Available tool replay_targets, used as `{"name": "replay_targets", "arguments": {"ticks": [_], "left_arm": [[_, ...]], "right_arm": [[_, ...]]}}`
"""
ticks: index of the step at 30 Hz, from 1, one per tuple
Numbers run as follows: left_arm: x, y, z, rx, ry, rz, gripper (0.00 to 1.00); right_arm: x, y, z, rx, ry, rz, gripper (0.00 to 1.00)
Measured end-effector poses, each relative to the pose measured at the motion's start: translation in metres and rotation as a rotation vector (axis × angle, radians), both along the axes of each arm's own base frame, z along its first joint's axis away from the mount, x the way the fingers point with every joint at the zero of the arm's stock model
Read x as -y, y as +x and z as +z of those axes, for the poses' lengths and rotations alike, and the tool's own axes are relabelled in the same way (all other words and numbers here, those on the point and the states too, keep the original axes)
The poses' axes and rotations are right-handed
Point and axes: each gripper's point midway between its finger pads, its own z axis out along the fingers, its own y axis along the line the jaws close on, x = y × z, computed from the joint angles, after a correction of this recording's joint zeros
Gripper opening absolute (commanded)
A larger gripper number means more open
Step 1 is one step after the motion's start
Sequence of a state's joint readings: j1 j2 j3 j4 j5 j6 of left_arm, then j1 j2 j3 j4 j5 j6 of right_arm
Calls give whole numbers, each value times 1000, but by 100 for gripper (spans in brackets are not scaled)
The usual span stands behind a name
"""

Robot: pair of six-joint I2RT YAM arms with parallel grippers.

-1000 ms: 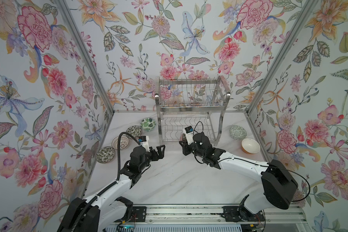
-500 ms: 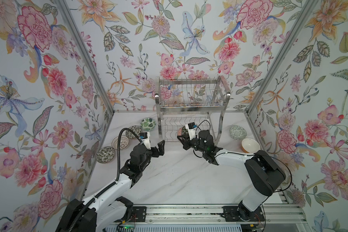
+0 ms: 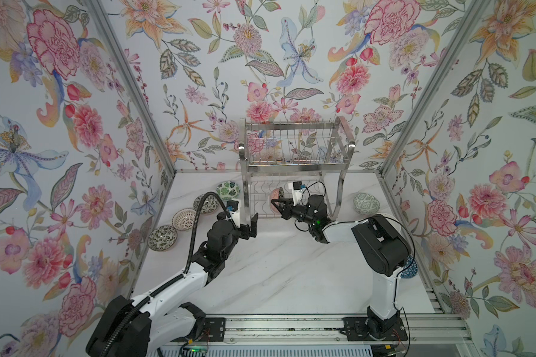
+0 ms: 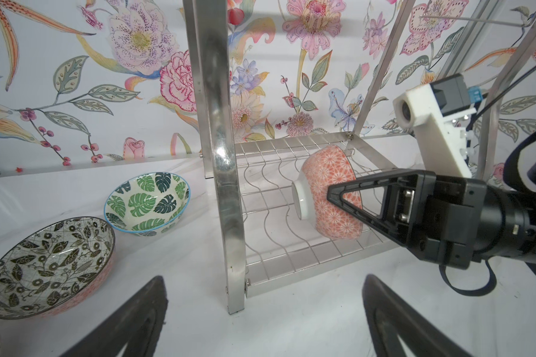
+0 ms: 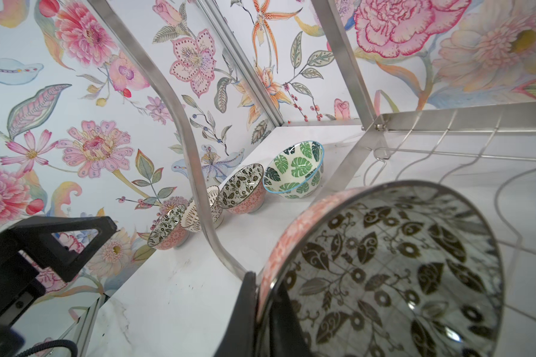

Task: Load bowls into a dish rack
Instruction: Place the bowl in the dish rack.

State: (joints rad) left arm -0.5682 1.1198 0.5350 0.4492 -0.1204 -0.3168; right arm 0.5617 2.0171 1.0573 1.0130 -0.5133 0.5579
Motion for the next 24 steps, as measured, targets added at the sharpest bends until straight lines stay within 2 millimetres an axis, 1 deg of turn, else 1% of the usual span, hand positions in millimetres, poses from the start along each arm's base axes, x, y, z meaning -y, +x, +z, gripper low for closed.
{"name": "replay_targets", "arguments": {"ticks": [4, 6, 11, 15, 18, 21, 24], "left_arm": [[4, 4, 7, 18, 22, 2, 99], [4, 6, 9, 25, 27, 3, 99], [6, 9, 8, 22, 47, 5, 99], [6, 12, 11, 29, 65, 10, 99], [5, 12, 11, 31, 71, 15, 99], [6, 12, 11, 32, 71, 15, 99], [6, 13, 8, 26, 75, 15, 99]], "right_arm": [[-10, 10, 5, 3, 54, 28, 0], [-15, 16, 4, -4, 79, 38, 0], [-23, 36, 0, -31, 144, 50, 0], [-30, 48, -4, -60, 179, 51, 0], [-34, 56, -3, -67, 206, 56, 0], [-40, 65, 3, -61, 244, 63, 0], [-45, 74, 2, -71, 269, 68, 0]]}}
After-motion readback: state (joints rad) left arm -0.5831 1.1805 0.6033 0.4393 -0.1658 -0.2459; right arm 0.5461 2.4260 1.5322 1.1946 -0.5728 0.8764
